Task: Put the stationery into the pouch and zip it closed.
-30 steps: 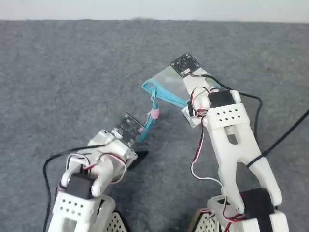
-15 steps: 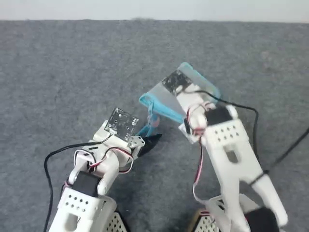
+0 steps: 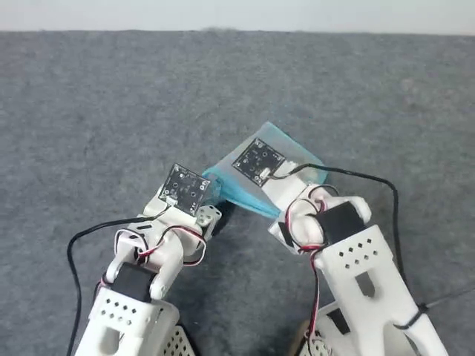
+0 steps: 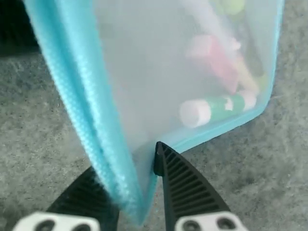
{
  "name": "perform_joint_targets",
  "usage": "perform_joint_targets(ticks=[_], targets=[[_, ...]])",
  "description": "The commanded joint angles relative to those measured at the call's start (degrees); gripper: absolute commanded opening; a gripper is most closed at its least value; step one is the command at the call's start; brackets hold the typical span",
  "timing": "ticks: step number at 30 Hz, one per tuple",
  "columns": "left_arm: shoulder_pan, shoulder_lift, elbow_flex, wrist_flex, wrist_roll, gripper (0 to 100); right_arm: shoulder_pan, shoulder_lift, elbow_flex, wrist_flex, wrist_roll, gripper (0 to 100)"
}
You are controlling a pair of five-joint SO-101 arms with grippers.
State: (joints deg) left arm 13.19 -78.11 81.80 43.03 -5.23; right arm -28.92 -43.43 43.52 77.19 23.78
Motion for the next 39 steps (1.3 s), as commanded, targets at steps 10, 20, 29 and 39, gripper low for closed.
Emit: perform_joint_targets(ticks=[10, 20, 29, 39], targets=[[-11.43, 0.35, -2.77, -2.11, 1.14, 1, 18.15, -0.31, 1.05, -2.24, 11.60, 0.5], [-11.60, 0.35, -2.77, -1.93, -0.26, 1, 25.36, 2.07, 1.05, -6.02, 14.51, 0.5], [-7.30, 0.44, -1.01, -0.97, 0.70, 26, 15.52, 13.41, -1.49, -13.05, 1.76, 6.4], [-3.60, 0.35, -0.22, 3.43, -3.34, 33, 5.14, 5.05, -1.58, -0.57, -1.58, 32.4]])
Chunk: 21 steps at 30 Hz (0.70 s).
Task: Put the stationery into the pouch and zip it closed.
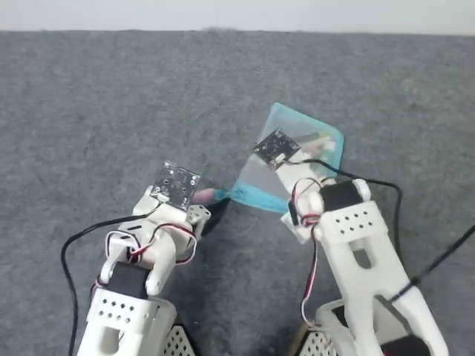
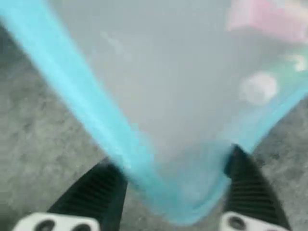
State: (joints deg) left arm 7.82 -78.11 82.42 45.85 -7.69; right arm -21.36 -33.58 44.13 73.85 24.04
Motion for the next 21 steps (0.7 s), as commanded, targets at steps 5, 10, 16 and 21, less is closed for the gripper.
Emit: perform_joint_targets(ticks=[5, 10, 16, 21], targets=[[0.70, 0.26, -2.33, 4.40, -0.97, 33, -6.37, -10.42, -2.20, 5.58, -3.69, 32.2], [-4.66, 0.26, -8.22, 11.78, -0.70, 33, -6.46, -11.74, -2.11, 4.70, -3.69, 32.2], [-6.77, 0.26, -7.78, 7.91, 1.93, 33, -5.49, -12.44, 1.14, 0.84, -3.78, 28.9], [-10.90, -3.69, -9.10, 7.91, 5.36, 33, -3.21, -16.04, 4.66, -2.15, -5.01, 8.4]])
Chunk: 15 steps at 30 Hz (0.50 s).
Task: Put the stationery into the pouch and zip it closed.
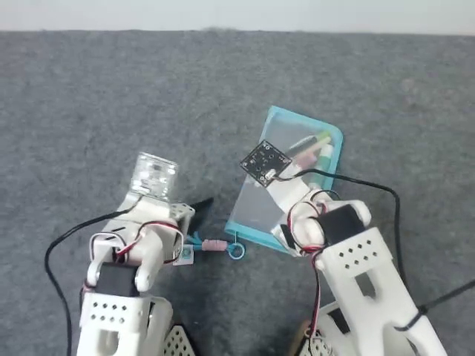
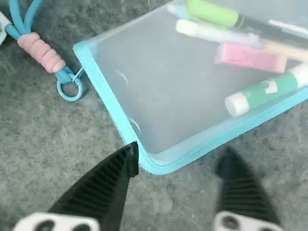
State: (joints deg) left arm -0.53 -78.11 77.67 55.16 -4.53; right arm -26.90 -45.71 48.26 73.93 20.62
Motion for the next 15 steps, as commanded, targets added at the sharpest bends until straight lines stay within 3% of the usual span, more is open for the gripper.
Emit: perform_joint_targets(ticks=[1, 3, 7, 15], targets=[[-3.16, -6.33, -3.82, -0.53, 2.29, 33, 4.18, -5.32, 1.49, -2.86, -1.67, 4.6], [-3.34, -13.54, -1.63, 1.49, 2.11, 33, 8.22, -8.40, 4.13, -5.05, -1.58, 0.2], [-3.43, -28.04, 5.93, 2.73, 0.97, 33, 14.73, -14.90, 9.23, -8.40, -1.49, 0.7], [-3.08, -23.47, 9.19, -1.93, -0.35, 33, 17.10, -27.12, 22.15, -8.13, 3.52, 0.6]])
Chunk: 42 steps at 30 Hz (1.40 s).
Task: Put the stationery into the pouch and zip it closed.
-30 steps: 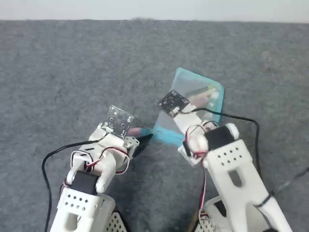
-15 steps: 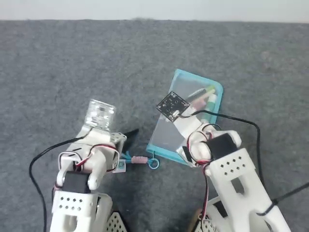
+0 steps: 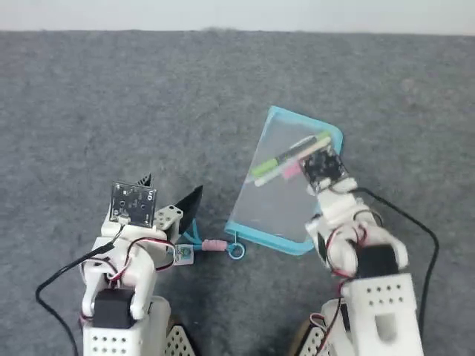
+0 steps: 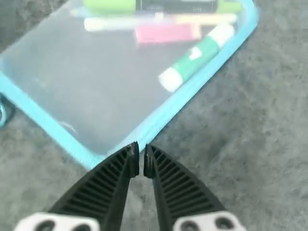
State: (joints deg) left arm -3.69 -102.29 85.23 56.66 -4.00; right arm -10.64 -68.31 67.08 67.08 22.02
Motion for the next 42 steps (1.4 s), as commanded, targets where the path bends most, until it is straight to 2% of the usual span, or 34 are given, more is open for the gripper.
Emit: perform_joint_targets(ticks=[1, 5, 9, 11, 14, 15, 16, 20, 28, 42], targets=[[-0.18, 0.35, 3.12, -3.60, -0.97, 33, 0.92, -6.11, 5.36, -1.45, 2.29, 0.6], [-1.58, -1.32, 11.65, -2.29, -1.67, 33, 1.01, -12.44, 10.46, -2.15, 2.64, 0.6], [-6.68, -1.23, 11.38, 1.58, -8.44, 31, 2.07, -17.45, 14.77, -4.00, 2.64, 0.6], [-8.62, -0.79, 11.38, 2.37, -11.34, 23, 4.79, -19.47, 17.93, -5.67, 2.37, 0.6], [-9.76, -0.53, 11.38, 2.73, -15.21, 2, 8.66, -22.81, 23.03, -6.99, 2.37, 0.6], [-9.85, -0.53, 11.38, 2.90, -16.70, 0, 9.54, -23.96, 24.70, -6.99, 2.37, 0.6], [-9.93, -0.53, 11.38, 4.04, -17.85, 3, 10.51, -25.27, 26.02, -6.99, 2.37, 0.6], [-10.02, -0.53, 11.38, 8.62, -18.55, 1, 12.70, -31.08, 29.71, -6.64, 2.37, 0.6], [-10.02, -0.79, 11.38, 16.09, -18.55, 1, 13.41, -35.38, 29.36, 3.38, 2.73, 0.6], [-10.02, -0.79, 11.38, 16.18, -18.55, 1, 13.14, -35.56, 29.36, 3.47, 2.29, 0.6]])
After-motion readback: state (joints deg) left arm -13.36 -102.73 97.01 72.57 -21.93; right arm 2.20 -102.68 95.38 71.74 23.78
